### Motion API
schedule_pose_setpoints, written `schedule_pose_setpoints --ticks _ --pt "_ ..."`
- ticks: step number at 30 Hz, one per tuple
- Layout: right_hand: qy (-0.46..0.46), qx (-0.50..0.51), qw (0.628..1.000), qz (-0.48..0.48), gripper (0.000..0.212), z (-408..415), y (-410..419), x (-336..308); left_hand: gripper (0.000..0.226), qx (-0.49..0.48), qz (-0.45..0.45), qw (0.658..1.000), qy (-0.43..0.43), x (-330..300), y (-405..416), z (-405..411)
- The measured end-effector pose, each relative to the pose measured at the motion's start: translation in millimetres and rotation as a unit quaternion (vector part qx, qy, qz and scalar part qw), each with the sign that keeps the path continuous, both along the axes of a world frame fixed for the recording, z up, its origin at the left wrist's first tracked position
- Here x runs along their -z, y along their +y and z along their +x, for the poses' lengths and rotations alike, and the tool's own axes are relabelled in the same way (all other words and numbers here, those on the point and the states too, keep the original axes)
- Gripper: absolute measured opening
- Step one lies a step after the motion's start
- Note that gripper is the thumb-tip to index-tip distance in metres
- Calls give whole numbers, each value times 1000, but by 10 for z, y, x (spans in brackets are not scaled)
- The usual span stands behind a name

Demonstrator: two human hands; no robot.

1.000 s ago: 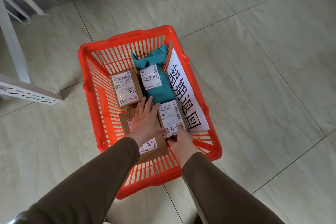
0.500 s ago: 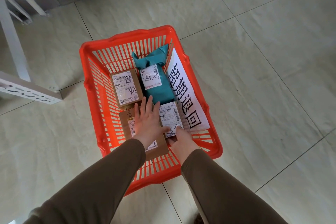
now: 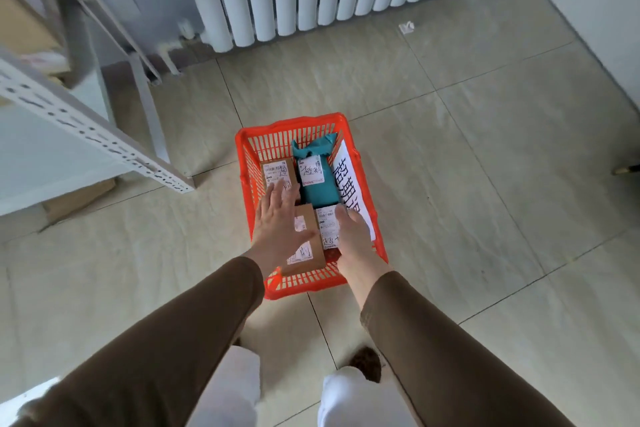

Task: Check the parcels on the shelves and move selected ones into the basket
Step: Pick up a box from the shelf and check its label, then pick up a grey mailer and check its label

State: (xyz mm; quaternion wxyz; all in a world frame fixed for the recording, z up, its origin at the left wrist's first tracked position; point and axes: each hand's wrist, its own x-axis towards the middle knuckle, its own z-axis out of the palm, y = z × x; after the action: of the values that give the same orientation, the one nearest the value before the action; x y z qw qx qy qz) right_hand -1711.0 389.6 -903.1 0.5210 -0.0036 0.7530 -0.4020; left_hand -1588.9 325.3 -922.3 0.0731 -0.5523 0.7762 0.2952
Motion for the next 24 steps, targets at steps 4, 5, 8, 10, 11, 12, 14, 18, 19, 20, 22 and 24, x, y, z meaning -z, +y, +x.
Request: schedule_pose_setpoints --ticks 4,5,8,10,11,12,14,18,19,20,22,24 --pt "76 -81 993 -37 52 217 -150 -1515 103 -59 4 997 50 -1426 -105 310" --pt "97 -111 987 -63 49 264 -198 -1879 104 -72 -2 995 68 -1804 -126 394" --pt "185 -261 939 -122 48 475 -402 -2970 99 -119 -33 984 128 -2907 -165 697" --pt "194 -284 924 -168 55 676 -518 -3643 94 -151 -58 973 166 -3568 -161 943" --pt "201 -294 914 -192 57 779 -569 -3928 91 -164 -76 967 181 -3875 -156 1082" --pt "207 -315 902 -212 58 899 -611 -4219 88 -176 -95 961 190 -4164 -145 1238" --pt "221 -368 862 -269 56 1159 -695 -4662 80 -204 -121 950 202 -4686 -111 1611" --pt "240 -442 791 -347 41 1818 -901 -5383 51 -294 -144 913 242 -5461 53 2574" --pt "237 -455 776 -367 36 2019 -948 -5533 44 -316 -149 898 266 -5605 110 2832" --pt "233 -463 764 -383 32 2234 -983 -5678 39 -335 -156 885 284 -5733 169 3095" --pt "229 -481 739 -412 27 2697 -1010 -5949 34 -370 -176 859 306 -5967 294 3611" --pt "228 -501 711 -437 25 3205 -986 -6161 33 -404 -208 837 306 -6154 428 4141"
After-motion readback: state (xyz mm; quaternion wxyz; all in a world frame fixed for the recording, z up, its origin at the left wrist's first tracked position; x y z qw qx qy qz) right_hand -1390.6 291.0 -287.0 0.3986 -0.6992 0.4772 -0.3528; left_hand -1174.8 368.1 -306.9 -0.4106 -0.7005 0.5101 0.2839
